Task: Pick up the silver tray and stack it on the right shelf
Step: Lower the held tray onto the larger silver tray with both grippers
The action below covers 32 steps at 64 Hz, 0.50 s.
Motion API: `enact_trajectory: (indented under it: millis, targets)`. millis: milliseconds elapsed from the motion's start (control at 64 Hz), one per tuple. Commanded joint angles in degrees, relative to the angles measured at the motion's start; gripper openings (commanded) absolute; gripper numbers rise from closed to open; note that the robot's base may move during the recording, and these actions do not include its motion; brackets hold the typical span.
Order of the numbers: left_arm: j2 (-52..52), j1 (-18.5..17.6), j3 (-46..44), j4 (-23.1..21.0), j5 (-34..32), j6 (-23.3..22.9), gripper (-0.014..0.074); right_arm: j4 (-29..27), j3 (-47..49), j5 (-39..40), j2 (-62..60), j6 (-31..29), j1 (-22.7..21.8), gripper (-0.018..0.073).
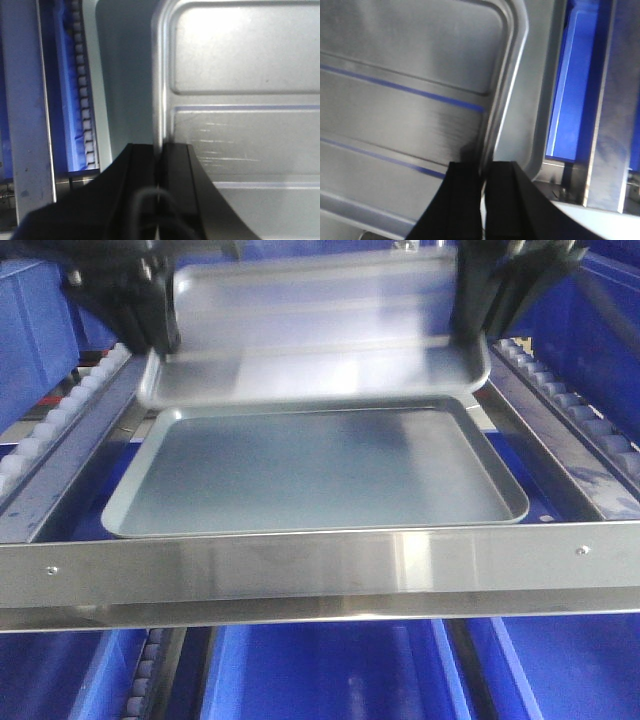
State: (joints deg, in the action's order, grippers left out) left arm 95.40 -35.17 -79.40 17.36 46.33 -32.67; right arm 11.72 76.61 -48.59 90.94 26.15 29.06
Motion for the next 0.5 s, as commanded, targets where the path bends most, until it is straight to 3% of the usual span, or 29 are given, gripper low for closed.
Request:
enact_trajectory:
  millis: [0,219,484]
  targets:
    - [0.84,0.54,-1.9,2.85,-2.75,1.29,-0.0093,1.44,2.28,6.49,1.84,-2.15,-0.06,0.005]
    - [6.51,2.61,-2.0,2.63,-4.69,1.29,-0.0093,1.44,2.32,11.1,9.01,-2.15,-0.48,0.005]
    - [8.61,3.39,-2.47,1.05,-6.18,1.29,-0.0089,1.44,2.79,11.19,10.46,-2.15,-1.95,0.0066]
